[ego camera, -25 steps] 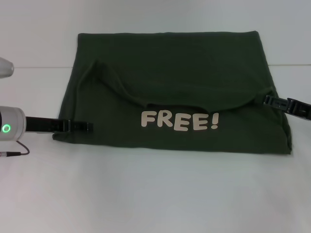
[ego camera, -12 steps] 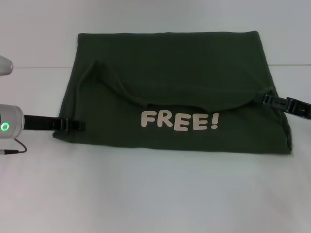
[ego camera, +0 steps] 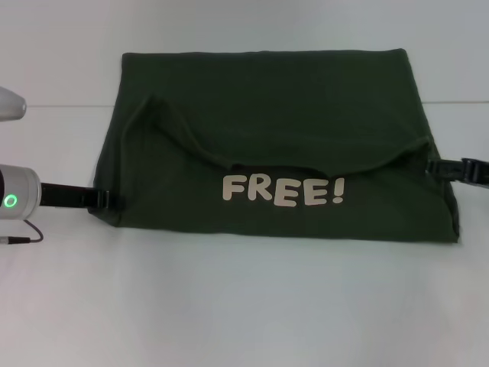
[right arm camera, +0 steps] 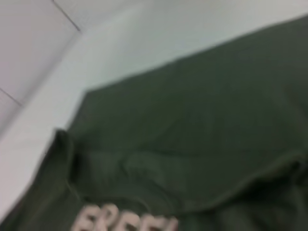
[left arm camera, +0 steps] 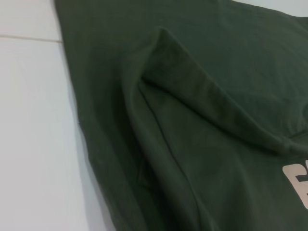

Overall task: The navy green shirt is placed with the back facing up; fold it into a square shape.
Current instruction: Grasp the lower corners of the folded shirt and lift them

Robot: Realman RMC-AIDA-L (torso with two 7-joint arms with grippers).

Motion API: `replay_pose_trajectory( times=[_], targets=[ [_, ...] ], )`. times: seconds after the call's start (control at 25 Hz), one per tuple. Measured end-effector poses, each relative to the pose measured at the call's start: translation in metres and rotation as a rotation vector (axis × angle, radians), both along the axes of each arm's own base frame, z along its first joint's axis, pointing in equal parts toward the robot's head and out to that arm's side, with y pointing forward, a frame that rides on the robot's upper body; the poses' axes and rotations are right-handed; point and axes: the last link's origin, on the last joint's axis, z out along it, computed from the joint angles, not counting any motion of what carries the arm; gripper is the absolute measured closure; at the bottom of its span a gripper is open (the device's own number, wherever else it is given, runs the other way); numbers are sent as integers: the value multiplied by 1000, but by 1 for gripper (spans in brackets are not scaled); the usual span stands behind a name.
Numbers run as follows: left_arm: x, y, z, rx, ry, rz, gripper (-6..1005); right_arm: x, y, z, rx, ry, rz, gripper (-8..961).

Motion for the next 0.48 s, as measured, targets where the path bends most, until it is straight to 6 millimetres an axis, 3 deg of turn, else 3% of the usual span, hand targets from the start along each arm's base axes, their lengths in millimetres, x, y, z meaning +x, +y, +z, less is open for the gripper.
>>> replay_pose_trajectory(
  times=[0.12, 0.28, 0.36, 0.48],
  targets=[
    [0, 1, 1, 2, 2, 1, 936, -12, 4, 29, -89, -114, -97, 60],
    [2, 3, 2, 3, 5, -4, 965, -19, 6, 59, -186, -276, -232, 60],
    [2, 4, 3, 6, 10, -7, 980, -17, 8, 65, -202, -340, -277, 60],
    [2, 5, 3, 9, 14, -9, 980, -14, 9, 57, -240, -389, -302, 60]
  ],
)
